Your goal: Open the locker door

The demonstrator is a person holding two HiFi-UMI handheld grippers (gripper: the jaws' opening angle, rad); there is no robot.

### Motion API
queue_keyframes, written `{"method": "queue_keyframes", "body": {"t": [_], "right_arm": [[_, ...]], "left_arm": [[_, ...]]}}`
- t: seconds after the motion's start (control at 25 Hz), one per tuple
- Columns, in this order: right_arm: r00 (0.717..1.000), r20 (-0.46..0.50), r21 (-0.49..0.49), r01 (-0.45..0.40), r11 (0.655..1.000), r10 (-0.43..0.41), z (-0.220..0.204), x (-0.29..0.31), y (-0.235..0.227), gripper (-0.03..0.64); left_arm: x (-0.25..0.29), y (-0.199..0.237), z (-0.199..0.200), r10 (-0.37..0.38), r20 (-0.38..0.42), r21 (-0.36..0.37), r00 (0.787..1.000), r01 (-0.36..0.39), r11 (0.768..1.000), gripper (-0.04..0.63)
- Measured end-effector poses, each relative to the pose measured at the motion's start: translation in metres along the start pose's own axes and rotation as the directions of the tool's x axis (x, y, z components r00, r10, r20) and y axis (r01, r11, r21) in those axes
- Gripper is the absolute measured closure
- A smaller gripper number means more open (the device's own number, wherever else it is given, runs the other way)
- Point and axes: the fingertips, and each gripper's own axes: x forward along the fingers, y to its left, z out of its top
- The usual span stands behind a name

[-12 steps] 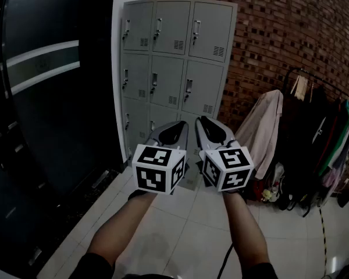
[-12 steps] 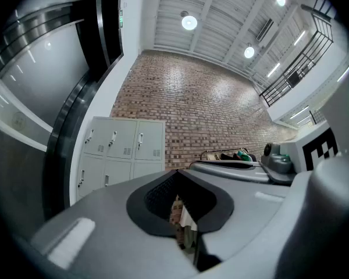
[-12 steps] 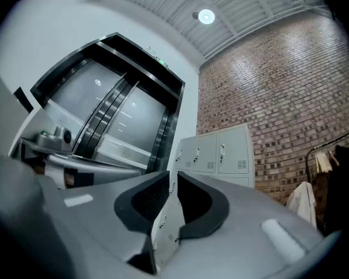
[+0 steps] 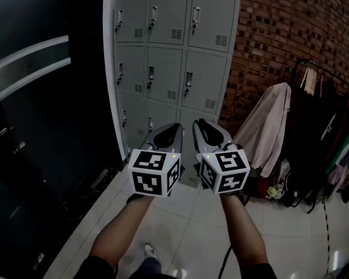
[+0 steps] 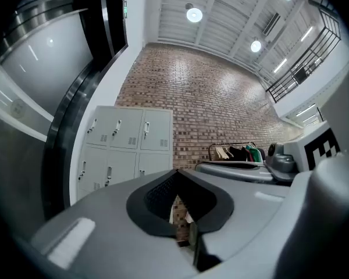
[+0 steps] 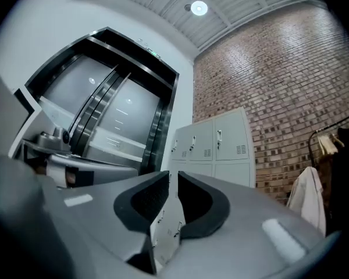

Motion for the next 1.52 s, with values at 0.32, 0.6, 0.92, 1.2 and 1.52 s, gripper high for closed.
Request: {"method": "queue_keyframes", "body": {"t": [0.32, 0.6, 0.92, 1.2, 1.52], "right_arm": [[0.998, -0.052, -0.028, 0.034, 0.999, -0.036, -0.042, 0.094, -0.035, 0.584], [0.993, -0.083, -0.032, 0.077, 0.997, -0.079, -0.068, 0.190, -0.065, 0.584], [0.988, -0.110, -0.030, 0.109, 0.994, -0.111, -0.096, 0.248, -0.082, 0.584], [0.986, -0.104, -0.011, 0.131, 0.991, -0.132, -0.112, 0.278, -0.098, 0.577], [0.987, -0.082, 0.021, 0.144, 0.989, -0.142, -0.140, 0.330, -0.138, 0.577]], "left_arm": [[0.091, 0.063, -0.026, -0.044, -0.010, -0.008, 0.999, 0.044, 0.999, 0.591], [0.173, 0.132, -0.046, -0.084, -0.033, -0.032, 0.996, 0.083, 0.996, 0.591], [0.223, 0.173, -0.062, -0.124, -0.039, -0.064, 0.992, 0.121, 0.991, 0.591], [0.256, 0.188, -0.074, -0.144, -0.043, -0.067, 0.989, 0.141, 0.988, 0.591], [0.310, 0.215, -0.098, -0.135, -0.054, -0.043, 0.989, 0.133, 0.990, 0.591]]}}
